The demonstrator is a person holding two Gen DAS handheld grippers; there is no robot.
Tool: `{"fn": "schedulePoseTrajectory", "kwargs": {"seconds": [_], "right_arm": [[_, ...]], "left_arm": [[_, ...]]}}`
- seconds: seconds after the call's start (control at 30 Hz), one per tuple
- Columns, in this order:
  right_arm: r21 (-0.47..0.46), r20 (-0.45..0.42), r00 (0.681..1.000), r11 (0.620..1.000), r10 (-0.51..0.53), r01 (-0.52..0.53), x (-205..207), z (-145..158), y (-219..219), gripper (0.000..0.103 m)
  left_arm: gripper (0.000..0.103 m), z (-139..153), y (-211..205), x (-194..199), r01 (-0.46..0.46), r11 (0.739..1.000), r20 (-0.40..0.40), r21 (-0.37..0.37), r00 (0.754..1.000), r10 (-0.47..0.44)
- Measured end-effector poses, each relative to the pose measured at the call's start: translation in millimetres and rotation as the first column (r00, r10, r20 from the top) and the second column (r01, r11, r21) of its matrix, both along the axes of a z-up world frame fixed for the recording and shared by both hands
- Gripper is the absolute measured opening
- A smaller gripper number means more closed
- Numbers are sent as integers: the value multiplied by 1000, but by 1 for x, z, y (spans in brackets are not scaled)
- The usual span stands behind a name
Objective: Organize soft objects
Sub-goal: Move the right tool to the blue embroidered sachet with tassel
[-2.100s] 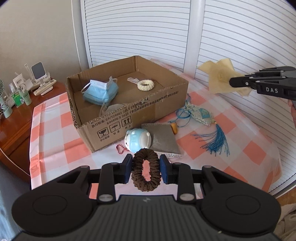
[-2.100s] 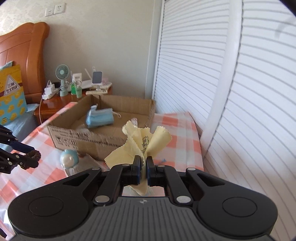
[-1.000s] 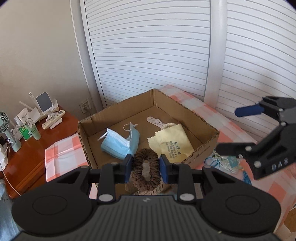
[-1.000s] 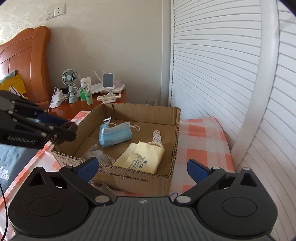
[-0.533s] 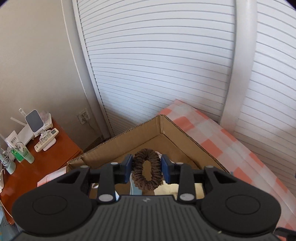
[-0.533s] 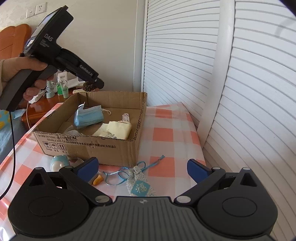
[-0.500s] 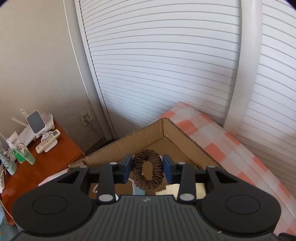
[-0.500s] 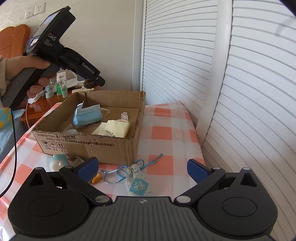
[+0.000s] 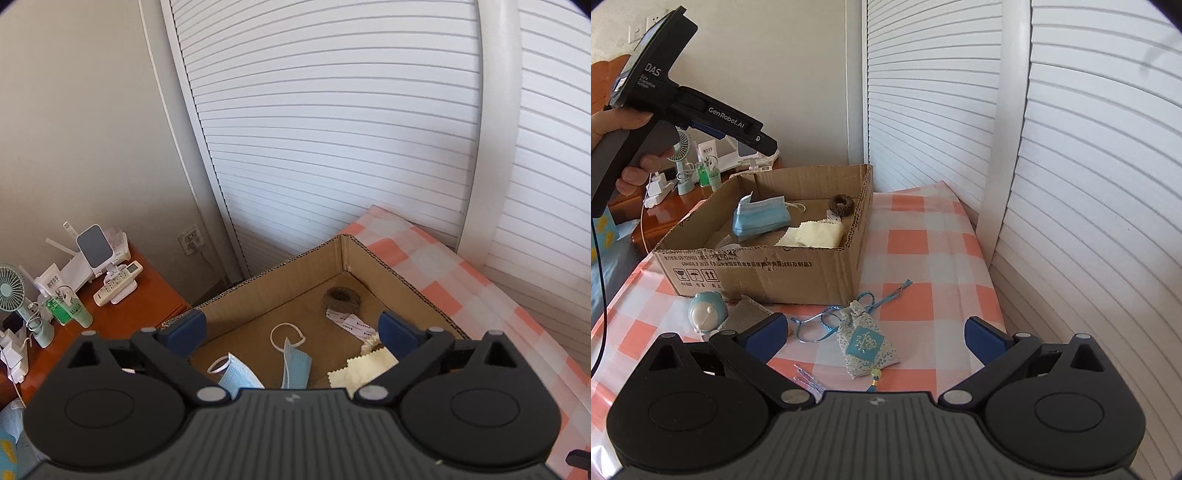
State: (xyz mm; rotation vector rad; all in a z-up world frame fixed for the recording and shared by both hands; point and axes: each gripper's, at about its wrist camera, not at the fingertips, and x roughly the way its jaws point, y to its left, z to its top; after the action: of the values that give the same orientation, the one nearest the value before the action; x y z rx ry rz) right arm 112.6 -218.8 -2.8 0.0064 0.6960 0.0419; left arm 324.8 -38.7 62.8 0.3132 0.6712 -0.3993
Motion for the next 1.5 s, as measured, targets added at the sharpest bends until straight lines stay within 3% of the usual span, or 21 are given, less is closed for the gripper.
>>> {"fn": "schedulePoseTrajectory", "kwargs": {"seconds": [0.33,0.7,0.87,1.0,1.27,1.5], "right_arm": [[17,30,999,999,30,-30,-19,11,15,103],[21,56,997,998,53,-55,-33,15,22,103],[27,49,998,999,38,-40,-34,13,15,103],[33,36,999,999,16,-17,-31,7,9,103],[9,-40,999,1000,-15,15,-14,-21,5,103],[-14,-127,992,1000,-19,18,7,-50,8,103]], "left_arm": [[100,10,21,-73,31,1000,34,7,999,-31],[100,-10,39,-142,46,999,-45,-20,998,-47],[101,-25,44,-166,4,999,-61,-47,998,-7],[102,-33,50,-178,-48,993,-65,-109,997,41],[102,-61,54,-188,-152,977,-74,-149,987,142],[102,-87,59,-182,-206,971,-115,-125,975,192]]}}
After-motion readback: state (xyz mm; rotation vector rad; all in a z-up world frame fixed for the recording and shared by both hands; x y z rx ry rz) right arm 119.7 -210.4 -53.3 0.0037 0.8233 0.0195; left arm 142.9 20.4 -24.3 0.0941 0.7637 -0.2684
